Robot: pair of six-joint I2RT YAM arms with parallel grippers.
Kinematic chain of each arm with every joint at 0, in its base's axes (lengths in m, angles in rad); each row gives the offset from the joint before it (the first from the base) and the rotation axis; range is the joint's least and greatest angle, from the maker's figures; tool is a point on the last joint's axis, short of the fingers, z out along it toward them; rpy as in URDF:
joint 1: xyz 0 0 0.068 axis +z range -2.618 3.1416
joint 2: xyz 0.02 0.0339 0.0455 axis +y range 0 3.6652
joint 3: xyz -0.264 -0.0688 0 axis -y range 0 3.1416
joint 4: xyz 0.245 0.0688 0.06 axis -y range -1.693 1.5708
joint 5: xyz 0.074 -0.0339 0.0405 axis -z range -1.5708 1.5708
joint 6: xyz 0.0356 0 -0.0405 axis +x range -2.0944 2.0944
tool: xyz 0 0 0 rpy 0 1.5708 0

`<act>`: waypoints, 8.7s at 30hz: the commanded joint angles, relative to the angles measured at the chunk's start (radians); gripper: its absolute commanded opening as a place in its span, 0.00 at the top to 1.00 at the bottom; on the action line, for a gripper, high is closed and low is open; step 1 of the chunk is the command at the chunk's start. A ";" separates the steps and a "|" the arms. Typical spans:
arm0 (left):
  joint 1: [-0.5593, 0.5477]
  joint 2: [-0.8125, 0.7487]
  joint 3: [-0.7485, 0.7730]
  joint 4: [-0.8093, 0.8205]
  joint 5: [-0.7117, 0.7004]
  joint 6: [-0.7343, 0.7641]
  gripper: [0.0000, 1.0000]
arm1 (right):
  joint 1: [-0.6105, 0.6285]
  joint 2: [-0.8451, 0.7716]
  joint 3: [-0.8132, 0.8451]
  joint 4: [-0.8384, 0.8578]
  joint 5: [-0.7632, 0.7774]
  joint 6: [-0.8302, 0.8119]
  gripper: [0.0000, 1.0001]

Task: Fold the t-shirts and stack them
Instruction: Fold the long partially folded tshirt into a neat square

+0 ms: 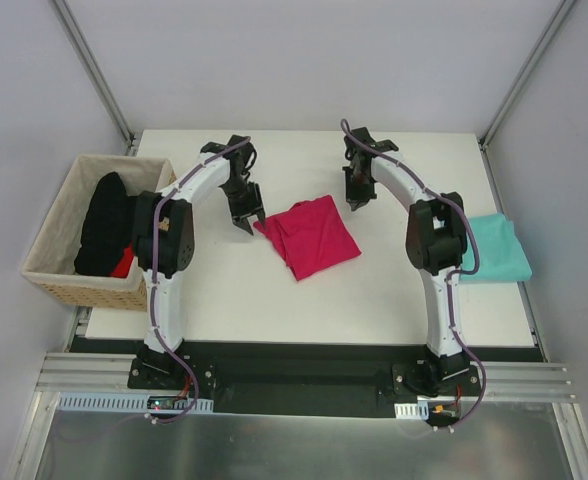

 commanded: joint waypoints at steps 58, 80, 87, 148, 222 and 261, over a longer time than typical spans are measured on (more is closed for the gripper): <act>-0.009 0.462 0.548 -0.168 0.250 0.024 0.75 | 0.127 -0.088 -0.123 -0.062 -0.088 0.026 0.99; -0.009 0.250 0.277 -0.173 0.117 0.082 0.75 | 0.016 -0.175 -0.077 -0.102 0.384 0.026 0.96; -0.009 0.178 0.235 -0.173 0.074 0.077 0.75 | 0.015 -0.137 -0.054 -0.085 0.251 0.017 0.96; 0.023 0.241 0.370 -0.210 0.129 0.093 0.74 | 0.009 -0.095 0.145 -0.079 0.082 -0.078 0.91; -0.041 -0.351 -0.056 -0.052 -0.001 0.041 1.00 | 0.260 -0.046 -0.045 -0.028 -0.042 -0.008 0.94; -0.041 -0.276 0.099 -0.047 0.010 0.044 1.00 | 0.107 -0.222 -0.328 -0.085 0.131 0.014 0.91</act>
